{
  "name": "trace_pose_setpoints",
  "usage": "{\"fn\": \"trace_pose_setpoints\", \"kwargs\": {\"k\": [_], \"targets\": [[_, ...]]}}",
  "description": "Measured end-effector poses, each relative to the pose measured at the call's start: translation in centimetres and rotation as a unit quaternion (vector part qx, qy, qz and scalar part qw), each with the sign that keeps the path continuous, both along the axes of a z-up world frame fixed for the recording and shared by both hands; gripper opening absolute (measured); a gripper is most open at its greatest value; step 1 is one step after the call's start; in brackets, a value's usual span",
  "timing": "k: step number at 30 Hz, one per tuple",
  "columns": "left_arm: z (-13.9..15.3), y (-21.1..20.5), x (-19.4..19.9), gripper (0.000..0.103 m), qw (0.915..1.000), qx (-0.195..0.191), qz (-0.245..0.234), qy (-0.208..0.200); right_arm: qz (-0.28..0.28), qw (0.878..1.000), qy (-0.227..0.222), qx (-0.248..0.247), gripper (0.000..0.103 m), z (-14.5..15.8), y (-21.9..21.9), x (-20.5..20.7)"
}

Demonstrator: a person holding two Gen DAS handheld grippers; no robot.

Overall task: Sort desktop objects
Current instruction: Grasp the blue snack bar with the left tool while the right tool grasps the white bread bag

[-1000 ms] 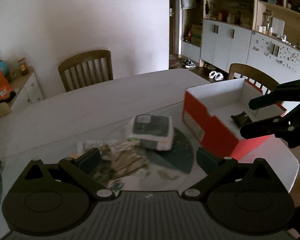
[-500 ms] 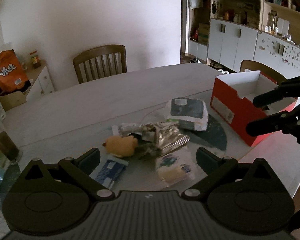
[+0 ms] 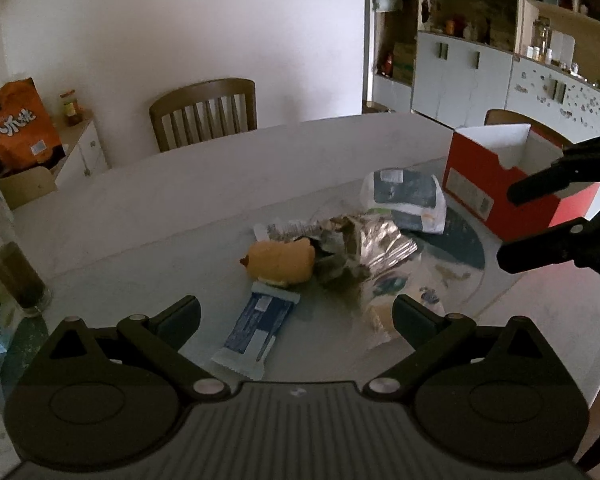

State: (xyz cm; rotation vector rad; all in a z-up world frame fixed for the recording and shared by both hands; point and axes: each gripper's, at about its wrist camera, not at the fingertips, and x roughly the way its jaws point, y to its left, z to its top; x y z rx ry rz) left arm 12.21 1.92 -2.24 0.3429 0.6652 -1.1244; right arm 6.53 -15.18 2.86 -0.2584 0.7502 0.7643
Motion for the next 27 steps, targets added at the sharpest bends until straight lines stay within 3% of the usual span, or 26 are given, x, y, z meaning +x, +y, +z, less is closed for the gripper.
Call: {"fn": "trace_pose_setpoints", "kwargs": {"k": [11, 27], "targets": [[-3.9, -1.0, 2.0, 0.103, 0.9999, 0.006, -0.012, 0.001, 0.015, 0.999, -0.025, -0.039, 0.082, -3.6, 2.5, 1.2], [-8.9, -3.8, 4.6, 0.102, 0.9993, 0.018, -0.029, 0.018, 0.048, 0.996, -0.013, -0.068, 0.082, -8.1, 4.7, 4.3]]}}
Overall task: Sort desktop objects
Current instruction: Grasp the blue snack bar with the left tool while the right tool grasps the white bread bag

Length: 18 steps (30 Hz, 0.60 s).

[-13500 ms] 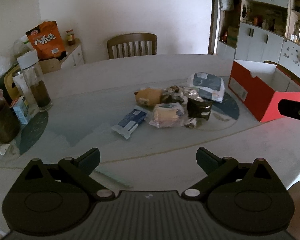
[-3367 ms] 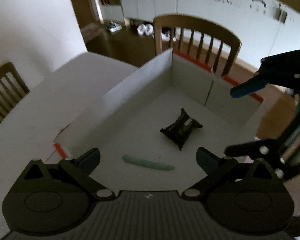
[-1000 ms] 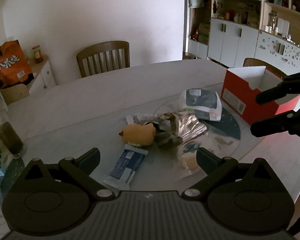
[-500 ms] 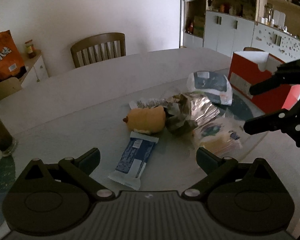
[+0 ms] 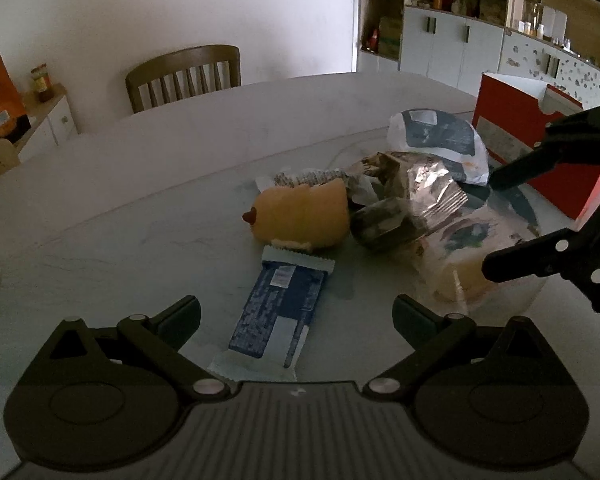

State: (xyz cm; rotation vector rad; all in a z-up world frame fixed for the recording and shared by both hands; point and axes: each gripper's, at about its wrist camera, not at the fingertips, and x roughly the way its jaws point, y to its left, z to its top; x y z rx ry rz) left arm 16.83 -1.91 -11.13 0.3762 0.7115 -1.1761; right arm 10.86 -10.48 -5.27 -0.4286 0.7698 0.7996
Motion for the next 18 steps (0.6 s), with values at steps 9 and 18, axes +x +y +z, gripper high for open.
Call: {"fn": "trace_pose_setpoints", "kwargs": {"k": [9, 18], "targets": [[-1.6, -0.6, 0.6, 0.102, 0.9999, -0.003, -0.003, 0.015, 0.022, 1.0, 0.002, -0.016, 0.082, -1.8, 0.3, 1.1], [-2.0, -0.6, 0.9, 0.102, 0.9997, -0.007, -0.003, 0.024, 0.08, 0.996, 0.0, -0.027, 0.082, -0.1, 0.4, 1.1]]}}
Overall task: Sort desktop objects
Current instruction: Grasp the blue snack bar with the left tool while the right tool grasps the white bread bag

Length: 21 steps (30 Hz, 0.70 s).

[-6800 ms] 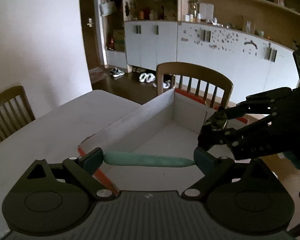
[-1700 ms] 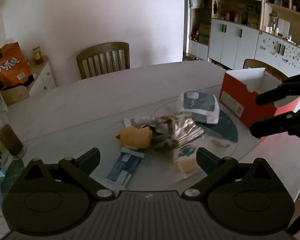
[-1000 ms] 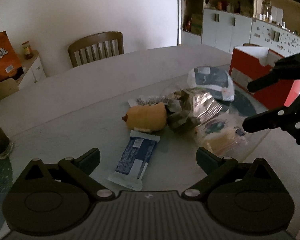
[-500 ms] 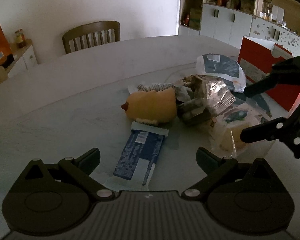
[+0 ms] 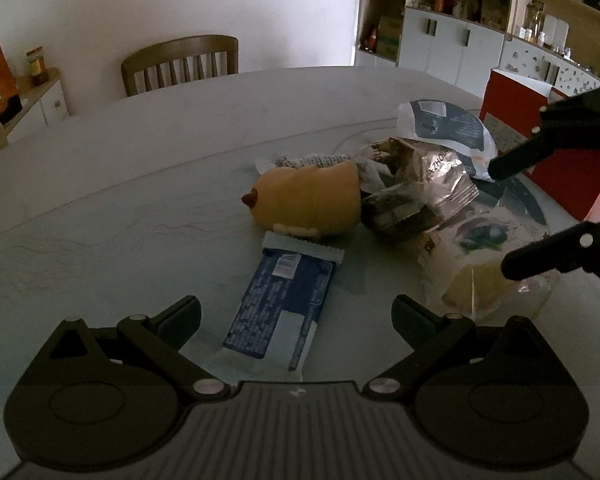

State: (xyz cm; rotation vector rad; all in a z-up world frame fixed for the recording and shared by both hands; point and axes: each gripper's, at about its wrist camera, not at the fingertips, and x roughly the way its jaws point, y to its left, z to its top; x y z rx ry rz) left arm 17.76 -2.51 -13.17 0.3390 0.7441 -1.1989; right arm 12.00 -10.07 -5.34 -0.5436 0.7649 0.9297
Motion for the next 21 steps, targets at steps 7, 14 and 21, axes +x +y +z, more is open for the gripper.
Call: {"fn": "trace_pose_setpoints", "kwargs": {"k": [7, 14, 21], "targets": [[-0.5, 0.0, 0.1, 0.102, 1.0, -0.001, -0.006, 0.006, 0.047, 0.998, 0.042, -0.022, 0.08, -1.4, 1.0, 0.9], [-0.7, -0.1, 0.0, 0.095, 0.9999, -0.004, -0.012, -0.006, 0.045, 0.997, 0.06, -0.025, 0.064, -2.8, 1.3, 0.9], [-0.2, -0.6, -0.8, 0.066, 0.9993, -0.003, -0.03, -0.023, 0.035, 0.998, 0.059, -0.017, 0.055, -2.6, 1.4, 0.4]]}}
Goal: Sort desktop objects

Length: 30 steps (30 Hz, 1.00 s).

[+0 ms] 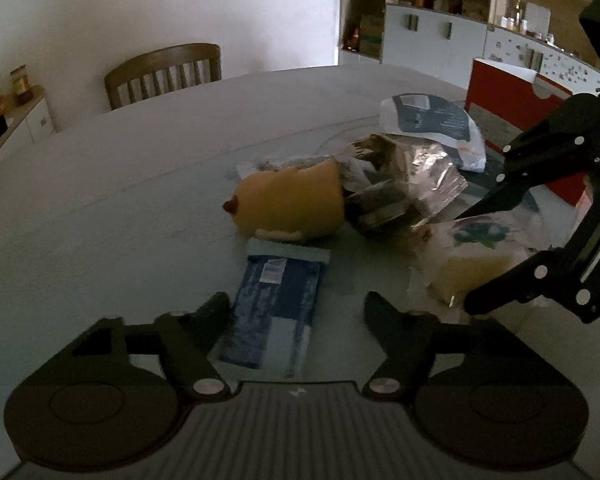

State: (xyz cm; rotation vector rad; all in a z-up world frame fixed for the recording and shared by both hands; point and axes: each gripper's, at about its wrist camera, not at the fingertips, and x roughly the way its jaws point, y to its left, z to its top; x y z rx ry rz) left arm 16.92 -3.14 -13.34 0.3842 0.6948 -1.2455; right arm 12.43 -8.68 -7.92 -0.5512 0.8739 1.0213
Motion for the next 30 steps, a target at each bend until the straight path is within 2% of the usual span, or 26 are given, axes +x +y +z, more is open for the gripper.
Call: {"fn": "trace_pose_setpoints", "kwargs": {"k": [4, 7, 12, 14, 16, 17, 21, 27, 29, 30], "targets": [[0.2, -0.2, -0.2, 0.04, 1.0, -0.001, 0.0, -0.002, -0.014, 1.0, 0.002, 0.003, 0.054, 0.3, -0.2, -0.1], [0.3, -0.3, -0.3, 0.038, 1.0, 0.0, 0.002, -0.002, -0.021, 1.0, -0.003, 0.004, 0.053, 0.7, -0.3, -0.2], [0.5, -0.5, -0.8, 0.04, 0.9997, 0.008, 0.013, -0.018, -0.03, 1.0, -0.005, 0.009, 0.053, 1.4, -1.0, -0.6], [0.6, -0.4, -1.1, 0.052, 0.9994, 0.008, 0.016, -0.028, -0.032, 0.999, -0.008, 0.008, 0.053, 1.5, -1.2, -0.7], [0.7, -0.1, -1.4, 0.081, 0.9991, 0.003, 0.021, -0.037, -0.036, 0.999, -0.009, 0.007, 0.053, 1.6, -1.3, -0.8], [0.7, 0.0, -1.4, 0.082, 0.999, 0.001, 0.025, -0.037, -0.038, 0.999, -0.01, 0.008, 0.053, 1.6, -1.5, -0.8], [0.3, -0.2, -1.4, 0.082, 0.999, 0.012, 0.033, -0.029, -0.052, 0.998, -0.006, 0.016, 0.053, 1.8, -2.2, -0.9], [0.0, -0.2, -1.2, 0.081, 0.9994, 0.004, 0.034, 0.002, -0.062, 0.998, -0.001, 0.022, 0.053, 2.0, -3.2, -1.3], [0.1, -0.3, -1.3, 0.071, 0.9994, 0.002, 0.033, 0.001, -0.065, 0.998, -0.002, 0.023, 0.053, 2.0, -3.4, -1.3], [0.1, -0.4, -1.4, 0.059, 0.9994, 0.0, 0.033, -0.001, -0.067, 0.998, -0.002, 0.022, 0.053, 1.9, -3.5, -1.3]]}}
